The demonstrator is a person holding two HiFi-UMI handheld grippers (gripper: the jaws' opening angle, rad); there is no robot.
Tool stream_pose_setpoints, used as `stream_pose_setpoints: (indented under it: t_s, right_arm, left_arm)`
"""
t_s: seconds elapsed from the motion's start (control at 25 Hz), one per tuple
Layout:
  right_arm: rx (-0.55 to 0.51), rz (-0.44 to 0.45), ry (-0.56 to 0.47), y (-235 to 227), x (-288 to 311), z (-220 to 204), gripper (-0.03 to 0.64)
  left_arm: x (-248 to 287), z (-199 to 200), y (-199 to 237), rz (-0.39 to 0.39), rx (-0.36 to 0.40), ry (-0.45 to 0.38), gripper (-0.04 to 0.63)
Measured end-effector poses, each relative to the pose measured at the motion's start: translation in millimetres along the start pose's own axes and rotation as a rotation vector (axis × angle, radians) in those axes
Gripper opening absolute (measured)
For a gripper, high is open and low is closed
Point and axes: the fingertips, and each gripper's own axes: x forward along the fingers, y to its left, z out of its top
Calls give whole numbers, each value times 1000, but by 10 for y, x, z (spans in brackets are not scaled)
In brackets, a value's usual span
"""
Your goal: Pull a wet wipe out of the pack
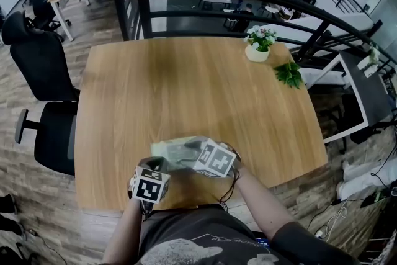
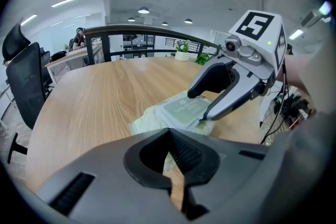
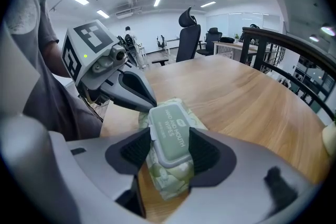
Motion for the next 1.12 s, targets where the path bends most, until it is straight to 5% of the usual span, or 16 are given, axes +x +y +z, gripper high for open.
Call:
stream_pose_setpoints:
  t_s: [0.32,0.76,1.12]
  right_arm:
    - [18,33,2,6,-11,0,232]
    - [-326,-223,34,96,0,40,232]
    - [-390,-189,46,208,55,36,113]
  left_arm:
    - [-4,12,0,0,10,-1,12]
    - [28,-10,11,-14,14,11,12]
    - [22,-8,13,-7,26,20,12]
